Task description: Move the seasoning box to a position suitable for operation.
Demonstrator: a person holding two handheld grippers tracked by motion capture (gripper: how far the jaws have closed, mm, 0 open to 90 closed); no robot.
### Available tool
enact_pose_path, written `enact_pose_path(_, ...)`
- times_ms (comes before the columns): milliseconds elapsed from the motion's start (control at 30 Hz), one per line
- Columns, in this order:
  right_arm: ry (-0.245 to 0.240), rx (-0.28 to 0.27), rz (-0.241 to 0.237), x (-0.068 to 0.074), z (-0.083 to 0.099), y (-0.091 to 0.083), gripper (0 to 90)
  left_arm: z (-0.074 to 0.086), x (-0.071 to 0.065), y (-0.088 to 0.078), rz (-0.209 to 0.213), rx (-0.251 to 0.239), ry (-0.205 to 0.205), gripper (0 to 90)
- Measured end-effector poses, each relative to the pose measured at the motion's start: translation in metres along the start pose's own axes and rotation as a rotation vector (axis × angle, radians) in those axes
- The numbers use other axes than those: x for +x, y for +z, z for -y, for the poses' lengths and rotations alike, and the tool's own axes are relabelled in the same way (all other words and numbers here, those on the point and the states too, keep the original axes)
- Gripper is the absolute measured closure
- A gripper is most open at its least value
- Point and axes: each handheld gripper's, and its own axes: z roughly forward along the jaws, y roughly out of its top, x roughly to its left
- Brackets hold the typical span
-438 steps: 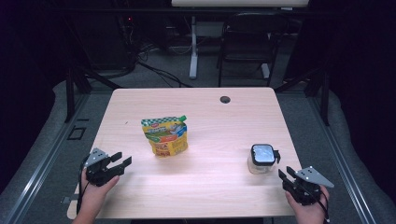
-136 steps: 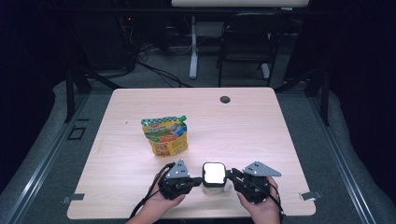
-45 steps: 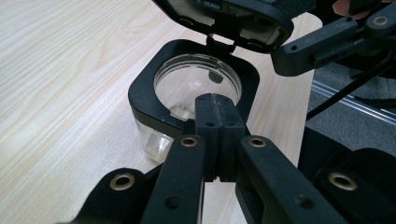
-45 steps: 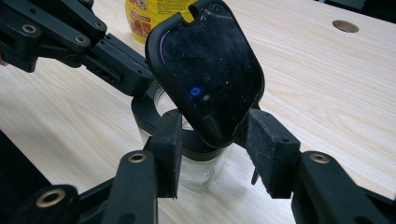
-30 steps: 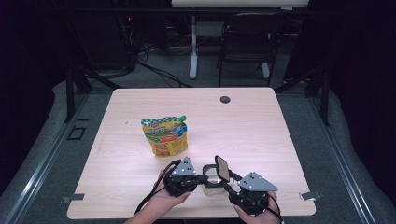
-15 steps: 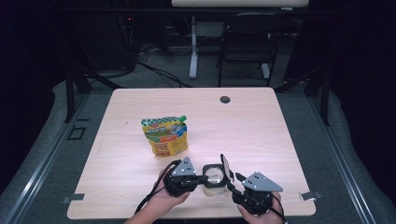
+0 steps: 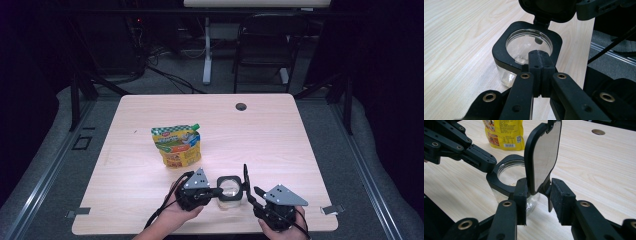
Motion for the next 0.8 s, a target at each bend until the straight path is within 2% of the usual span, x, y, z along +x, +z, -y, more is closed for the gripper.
enact_pose_path(267,0.031,0.005,-0.015,-0.0035,0.0005,-0.0017,69.8,0.0000,0.0003,0.0001,0.001,-0.001,0.002,90.0)
enact_pose_path(500,0.015,0.022,-0.008,-0.0039,0.0005,-0.0024,71.1,0.0001,0.0000,-0.0001,0.000,0.000,0.001,90.0)
enact_pose_path(667,0.048,0.006,-0.011,-0.0031,0.0005,-0.0018,68.3,0.0000,0.0003,-0.0002,-0.001,0.002,-0.001,90.0)
enact_pose_path(800,0.052,0.000,-0.013,-0.0010,0.0000,-0.0004,64.9,-0.0004,0.0011,-0.0004,0.006,0.005,-0.013,90.0)
